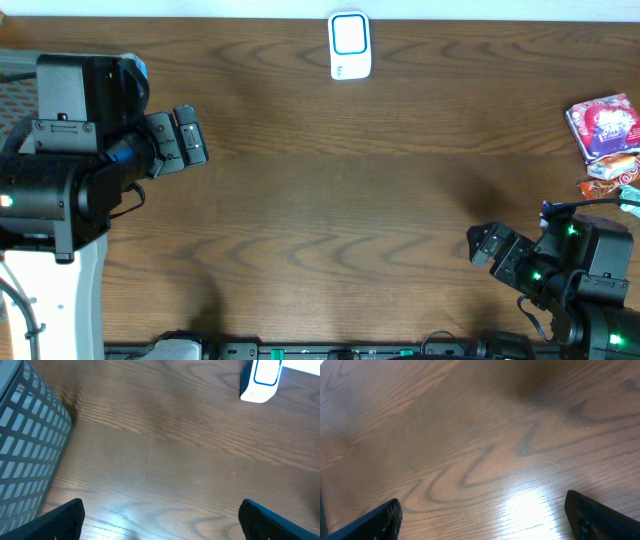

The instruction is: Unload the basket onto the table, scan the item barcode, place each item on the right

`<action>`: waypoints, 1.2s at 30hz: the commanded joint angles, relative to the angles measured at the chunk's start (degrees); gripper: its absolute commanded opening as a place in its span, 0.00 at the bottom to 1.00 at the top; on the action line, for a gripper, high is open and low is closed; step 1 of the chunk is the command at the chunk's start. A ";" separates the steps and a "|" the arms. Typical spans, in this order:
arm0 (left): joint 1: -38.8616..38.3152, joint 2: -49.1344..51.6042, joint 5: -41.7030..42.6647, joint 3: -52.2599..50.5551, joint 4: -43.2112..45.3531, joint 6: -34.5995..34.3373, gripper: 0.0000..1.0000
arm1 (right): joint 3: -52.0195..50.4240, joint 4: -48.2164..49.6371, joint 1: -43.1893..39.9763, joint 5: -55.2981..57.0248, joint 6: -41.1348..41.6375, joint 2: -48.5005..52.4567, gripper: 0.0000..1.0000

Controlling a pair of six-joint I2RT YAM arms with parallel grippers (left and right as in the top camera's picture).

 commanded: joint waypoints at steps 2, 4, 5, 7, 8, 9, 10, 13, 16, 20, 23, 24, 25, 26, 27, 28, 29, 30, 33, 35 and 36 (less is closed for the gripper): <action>0.24 -0.02 -0.33 0.15 -0.02 0.57 0.98 | -0.35 0.07 3.74 -0.50 0.66 -0.46 0.99; 0.24 -0.02 -0.33 0.15 -0.02 0.55 0.98 | -0.35 0.07 5.05 -0.52 0.66 -0.46 0.99; 0.24 -0.02 -0.33 0.15 -0.02 0.55 0.98 | -0.35 0.07 5.53 -0.52 0.63 -0.46 0.99; 0.24 -0.02 -0.33 0.15 -0.02 0.55 0.98 | -0.35 0.07 6.45 -0.52 0.63 -0.48 0.99; 0.24 -0.02 -0.33 0.15 -0.02 0.55 0.98 | -0.35 0.07 6.84 -0.52 0.63 -0.48 0.99; 0.24 -0.02 -0.33 0.15 -0.02 0.55 0.98 | -0.35 0.07 7.10 -0.55 0.66 -0.52 0.99; 0.24 -0.02 -0.33 0.15 -0.02 0.55 0.98 | -0.35 -0.04 7.30 -0.46 0.63 -0.52 0.99; 0.24 -0.02 -0.33 0.15 -0.02 0.55 0.98 | -0.44 -0.52 7.37 1.09 0.61 -1.07 0.99; 0.24 -0.02 -0.33 0.15 -0.02 0.57 0.98 | -0.96 -0.17 7.48 3.06 0.61 -2.69 0.99; 0.24 -0.02 -0.33 0.15 -0.02 0.55 0.98 | -4.46 4.63 7.61 3.74 0.63 -7.80 0.99; 0.24 -0.02 -0.33 0.15 -0.02 0.55 0.98 | -8.92 10.58 7.61 3.72 0.63 -12.63 0.99; 0.24 -0.02 -0.33 0.15 -0.02 0.55 0.98 | -10.88 13.25 7.74 3.54 0.66 -14.53 0.99; 0.24 -0.02 -0.33 0.15 -0.02 0.55 0.98 | -12.76 15.69 8.02 3.52 0.66 -16.24 0.99; 0.24 -0.02 -0.33 0.15 -0.02 0.55 0.98 | -14.71 18.29 8.37 3.52 0.63 -17.94 0.99; 0.24 -0.02 -0.33 0.15 -0.02 0.55 0.98 | -16.65 20.81 8.76 3.61 0.61 -19.58 0.99; 0.24 -0.02 -0.33 0.15 -0.02 0.57 0.98 | -18.23 22.67 8.98 3.76 0.61 -20.92 0.99; 0.24 -0.02 -0.33 0.15 -0.02 0.55 0.98 | -20.09 24.74 9.11 3.76 0.63 -22.56 0.99; 0.24 -0.02 -0.33 0.15 -0.02 0.55 0.98 | -21.75 26.36 9.14 3.76 0.66 -24.06 0.99; 0.24 -0.02 -0.33 0.15 -0.02 0.55 0.98 | -25.97 30.88 9.14 3.74 0.68 -27.87 0.99; 0.24 -0.02 -0.33 0.15 -0.02 0.55 0.98 | -28.70 34.29 9.11 3.74 0.70 -30.34 0.99; 0.24 -0.02 -0.33 0.15 -0.02 0.55 0.98 | -30.03 35.91 9.11 3.74 0.68 -31.52 0.99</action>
